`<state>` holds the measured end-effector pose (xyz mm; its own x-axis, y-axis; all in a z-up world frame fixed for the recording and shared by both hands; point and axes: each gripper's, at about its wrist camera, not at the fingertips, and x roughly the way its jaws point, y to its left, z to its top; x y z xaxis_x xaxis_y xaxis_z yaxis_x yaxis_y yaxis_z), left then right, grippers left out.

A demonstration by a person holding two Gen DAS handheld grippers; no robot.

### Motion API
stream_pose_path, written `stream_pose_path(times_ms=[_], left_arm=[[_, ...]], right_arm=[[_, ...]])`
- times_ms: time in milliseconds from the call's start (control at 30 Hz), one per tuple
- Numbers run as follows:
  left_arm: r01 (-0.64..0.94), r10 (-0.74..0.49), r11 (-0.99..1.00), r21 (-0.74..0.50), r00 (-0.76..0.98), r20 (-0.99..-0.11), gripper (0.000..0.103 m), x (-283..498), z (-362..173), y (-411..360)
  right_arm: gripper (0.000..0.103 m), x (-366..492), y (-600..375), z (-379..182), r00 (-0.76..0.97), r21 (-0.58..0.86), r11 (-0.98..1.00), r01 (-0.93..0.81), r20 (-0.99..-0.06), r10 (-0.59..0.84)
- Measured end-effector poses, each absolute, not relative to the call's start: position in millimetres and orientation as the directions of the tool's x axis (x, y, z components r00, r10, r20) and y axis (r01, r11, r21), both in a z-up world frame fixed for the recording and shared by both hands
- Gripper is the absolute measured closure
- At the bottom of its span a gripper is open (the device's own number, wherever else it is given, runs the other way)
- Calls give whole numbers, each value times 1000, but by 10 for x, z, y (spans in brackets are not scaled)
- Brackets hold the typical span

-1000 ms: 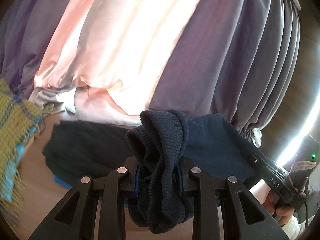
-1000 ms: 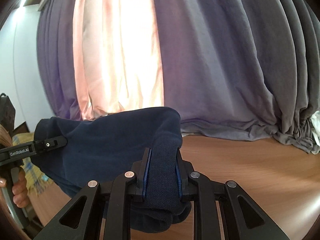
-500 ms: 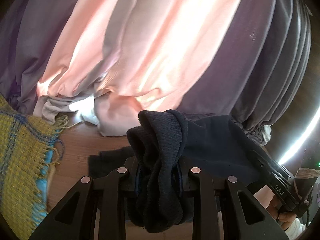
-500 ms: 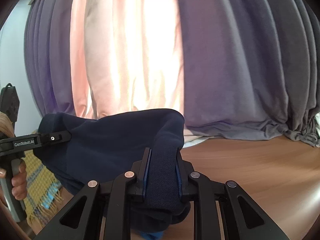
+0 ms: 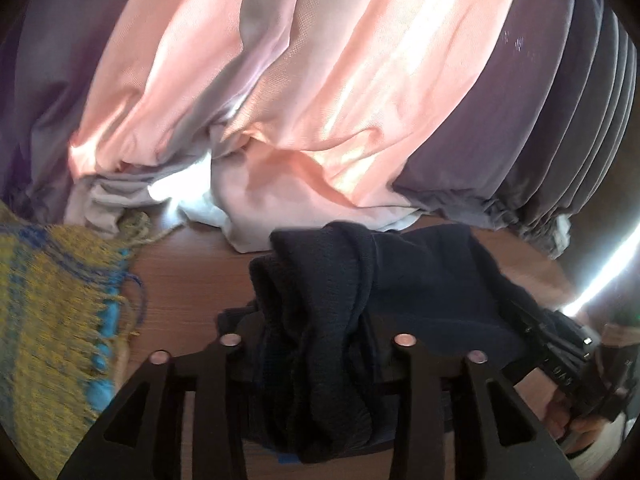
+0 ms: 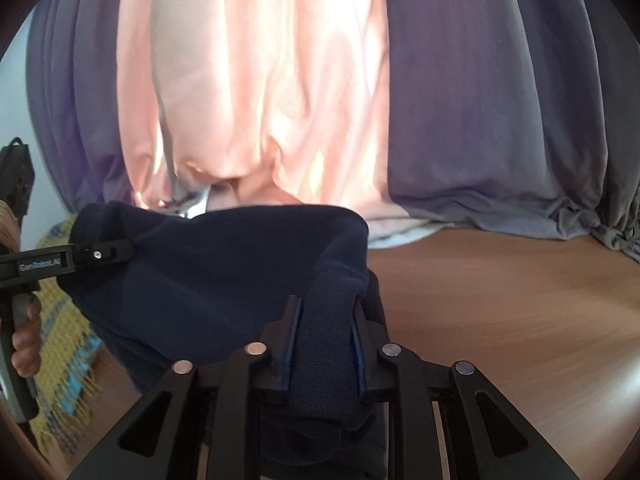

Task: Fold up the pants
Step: 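Carry the bundle with both tools onto the dark green folded garment, then open both tools and withdraw them from the stacked pants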

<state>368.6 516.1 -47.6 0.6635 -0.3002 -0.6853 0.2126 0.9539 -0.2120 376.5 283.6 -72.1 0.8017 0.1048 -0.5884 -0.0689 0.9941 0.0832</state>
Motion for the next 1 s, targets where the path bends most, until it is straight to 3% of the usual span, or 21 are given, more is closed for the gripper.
stream_pose_path(times_ms=[67,133,200,400,667,767,833,1000], left_arm=[[219,-278,960,-174,670,-688,61,3654,-463,5184],[219,-241,968,-123,677,-695,50,3612,-451,5195],[222,-215,972,-82,682,-699,44,3575,-444,5193],[205,-155,979,-13,695,-702,40,3462,-380,5176],[142,-46,985,94,754,-655,36,3043,-122,4997],[112,-28,989,97,786,-618,29,2795,18,4887],[89,-10,990,112,822,-570,16,2588,122,4791],[73,3,989,126,852,-523,9,2090,316,4479]], right_arm=[[65,3753,2826,-738,793,77,996,-43,-603,81],[63,3715,2821,-751,795,49,999,-13,-605,40],[53,3693,2823,-771,788,8,1000,23,-615,-13],[38,3546,2790,-733,783,-51,996,73,-616,-89],[35,3283,2670,-507,803,-55,996,71,-589,-90],[26,3108,2596,-363,825,-44,997,61,-561,-75],[25,2970,2546,-271,840,-46,998,53,-539,-69],[14,2635,2433,-55,859,-68,997,40,-507,-69]])
